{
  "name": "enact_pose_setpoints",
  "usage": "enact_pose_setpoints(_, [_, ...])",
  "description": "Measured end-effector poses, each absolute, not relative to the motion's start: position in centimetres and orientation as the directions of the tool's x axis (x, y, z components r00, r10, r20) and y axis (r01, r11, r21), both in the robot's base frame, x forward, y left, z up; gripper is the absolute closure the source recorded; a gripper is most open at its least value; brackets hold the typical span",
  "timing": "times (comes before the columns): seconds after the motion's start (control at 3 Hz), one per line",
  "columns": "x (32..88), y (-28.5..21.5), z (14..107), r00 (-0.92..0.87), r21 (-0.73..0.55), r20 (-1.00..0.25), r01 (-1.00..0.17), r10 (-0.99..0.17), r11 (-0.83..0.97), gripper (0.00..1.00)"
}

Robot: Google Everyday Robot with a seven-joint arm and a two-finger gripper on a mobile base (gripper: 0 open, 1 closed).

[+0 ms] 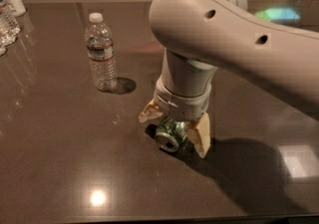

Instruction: Place green can upright

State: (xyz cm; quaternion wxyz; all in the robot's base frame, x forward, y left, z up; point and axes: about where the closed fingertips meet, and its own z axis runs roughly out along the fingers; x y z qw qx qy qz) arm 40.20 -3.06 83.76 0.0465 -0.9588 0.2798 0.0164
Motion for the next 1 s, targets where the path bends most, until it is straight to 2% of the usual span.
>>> enact_pose_setpoints(1.0, [40.2,-3.0,85.1,0.854,-0.086,-0.075,-0.521,-0.516,-0.849,0.87])
